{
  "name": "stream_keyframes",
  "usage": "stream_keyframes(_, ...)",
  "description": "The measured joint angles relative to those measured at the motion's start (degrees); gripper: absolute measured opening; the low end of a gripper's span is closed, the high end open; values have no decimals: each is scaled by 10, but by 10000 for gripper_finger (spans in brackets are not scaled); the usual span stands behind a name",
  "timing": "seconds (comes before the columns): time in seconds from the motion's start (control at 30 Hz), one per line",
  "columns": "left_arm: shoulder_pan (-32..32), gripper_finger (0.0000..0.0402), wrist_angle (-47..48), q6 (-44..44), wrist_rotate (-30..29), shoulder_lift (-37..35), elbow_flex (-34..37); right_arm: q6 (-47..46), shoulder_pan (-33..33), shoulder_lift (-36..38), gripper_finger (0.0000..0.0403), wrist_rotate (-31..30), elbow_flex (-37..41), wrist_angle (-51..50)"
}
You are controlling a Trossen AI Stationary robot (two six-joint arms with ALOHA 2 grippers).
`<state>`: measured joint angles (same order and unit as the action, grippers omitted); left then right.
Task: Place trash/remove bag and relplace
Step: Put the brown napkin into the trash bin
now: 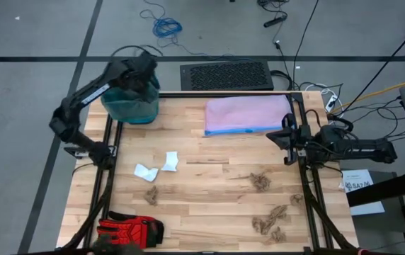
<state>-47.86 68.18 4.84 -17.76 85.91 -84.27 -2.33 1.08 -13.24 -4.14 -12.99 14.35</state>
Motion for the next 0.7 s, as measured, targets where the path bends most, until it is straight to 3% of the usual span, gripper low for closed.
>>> stream_keyframes(0.17,32,0,-3,5,93,44,0,0,0,-50,0,0,-34,-13)
stream_keyframes(0.47,88,0,-36,5,229,26,0,0,0,-90,0,0,-69,-24)
stream_keyframes(0.7,131,0,-70,0,275,14,0,-11,0,-103,0,55,-83,-43)
